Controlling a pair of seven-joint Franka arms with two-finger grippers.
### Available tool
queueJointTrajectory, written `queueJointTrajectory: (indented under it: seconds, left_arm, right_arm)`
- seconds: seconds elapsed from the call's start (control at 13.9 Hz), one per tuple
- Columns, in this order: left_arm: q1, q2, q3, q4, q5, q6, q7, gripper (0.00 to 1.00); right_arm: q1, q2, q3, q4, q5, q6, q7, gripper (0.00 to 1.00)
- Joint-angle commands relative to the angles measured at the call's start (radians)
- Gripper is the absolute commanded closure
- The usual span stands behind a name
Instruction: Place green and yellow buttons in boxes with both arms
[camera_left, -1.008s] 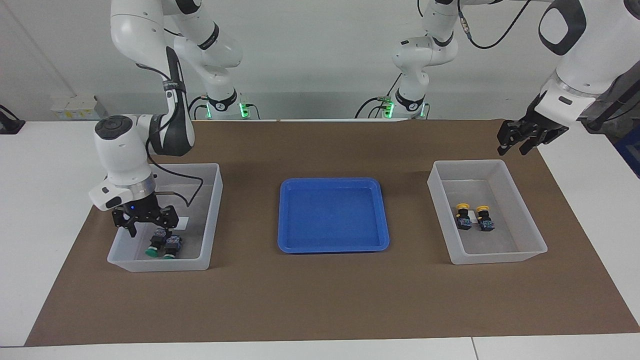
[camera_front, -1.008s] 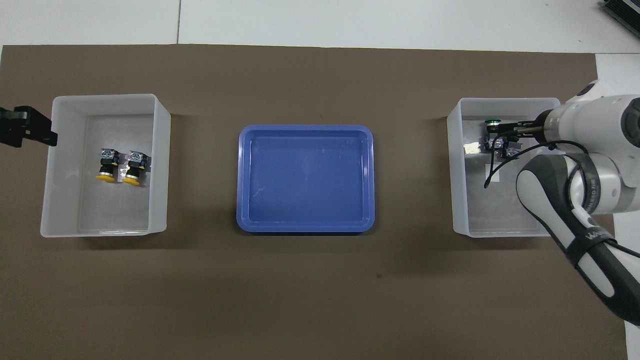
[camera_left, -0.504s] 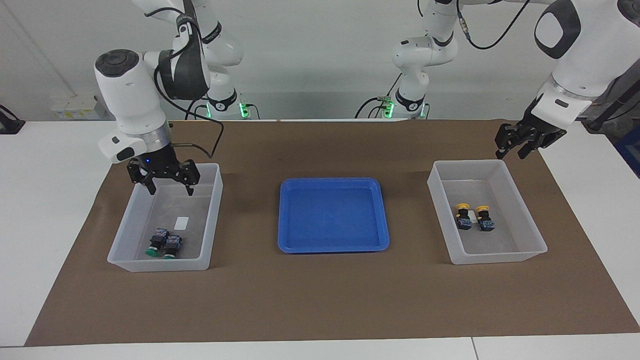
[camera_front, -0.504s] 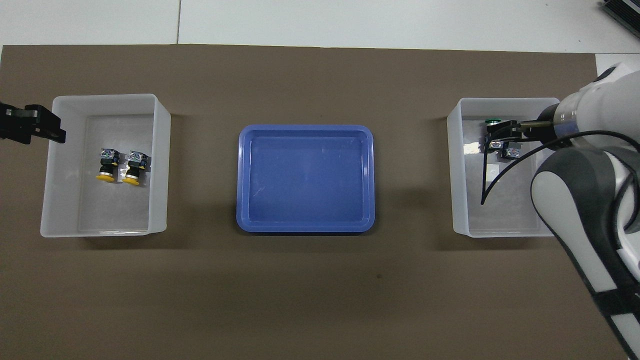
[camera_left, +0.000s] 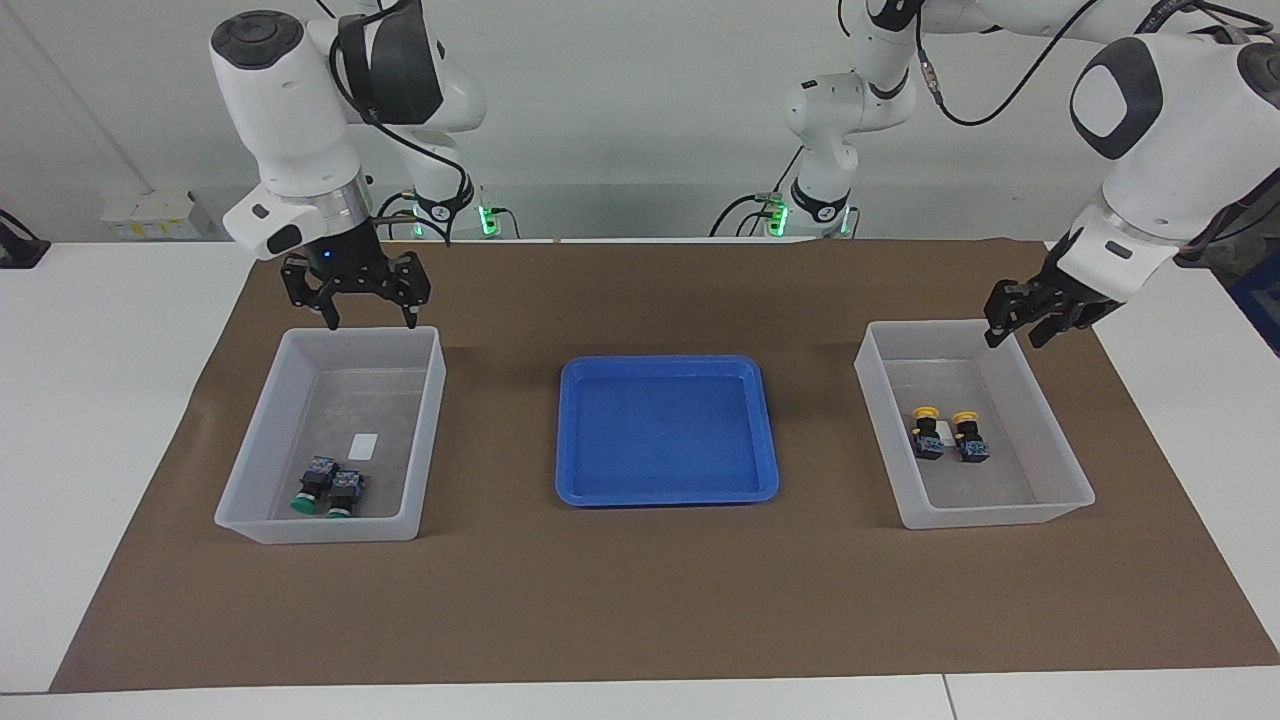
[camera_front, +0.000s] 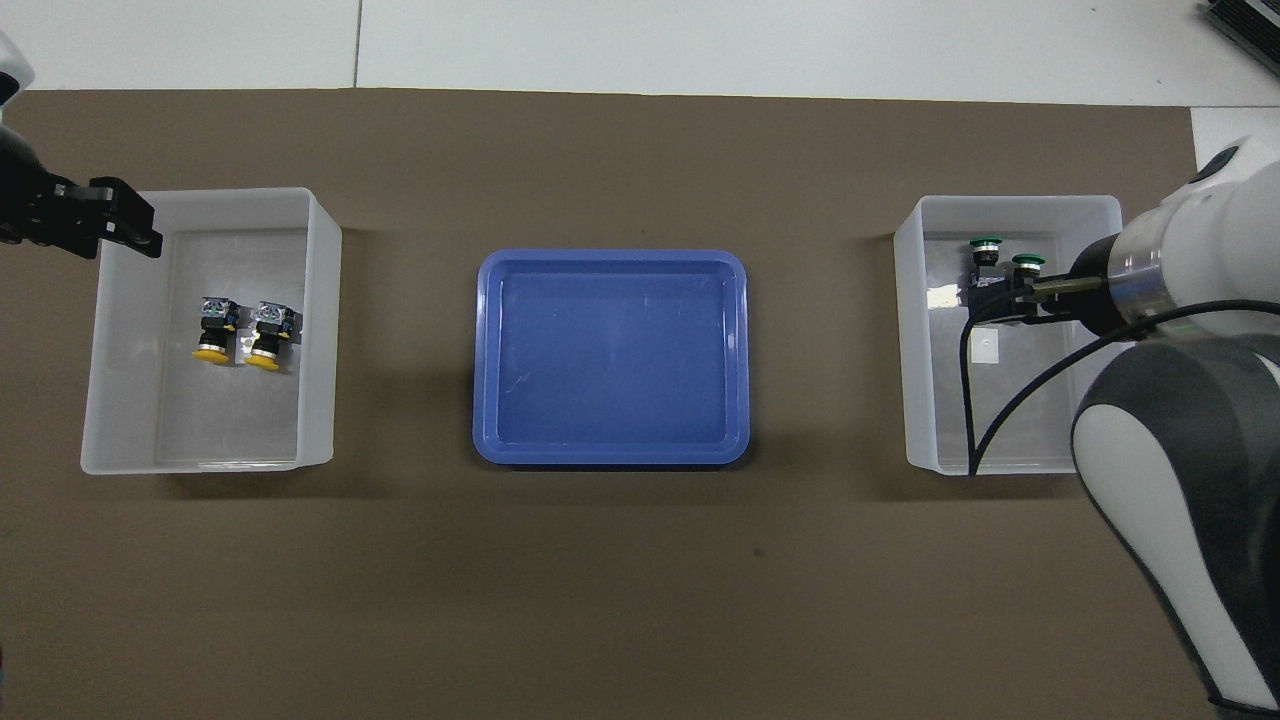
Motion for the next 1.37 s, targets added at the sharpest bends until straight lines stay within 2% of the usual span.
queueJointTrajectory:
  seconds: [0.0,0.07,0.14,0.5,0.72,1.3]
  left_arm:
    - [-0.020,0.021,0.007,0.068,0.004,-0.065,-0.007,0.27]
    - [-0.018,0.009,0.007,0.060,0.007,-0.062,-0.006,0.03]
    - [-0.015,0.003,0.007,0.043,0.009,-0.054,-0.004,0.00]
    - [-0.021,-0.020,0.009,0.026,0.010,-0.020,0.008,0.00]
    - [-0.023,-0.055,0.009,-0.030,0.015,0.021,0.006,0.00]
    - [-0.023,-0.086,0.010,-0.075,0.016,0.023,0.003,0.00]
  right_arm:
    - [-0.009,0.001,0.005,-0.007,0.024,0.005,0.016,0.00]
    - [-0.006,0.004,0.007,-0.006,0.023,0.008,0.016,0.00]
    - [-0.005,0.006,0.007,-0.004,0.023,0.008,0.017,0.00]
    - [-0.008,-0.003,0.007,-0.013,0.023,-0.009,0.005,0.00]
    - [-0.008,-0.003,0.007,-0.012,0.027,-0.012,-0.008,0.00]
    - [-0.008,-0.015,0.005,-0.016,0.045,-0.044,-0.015,0.00]
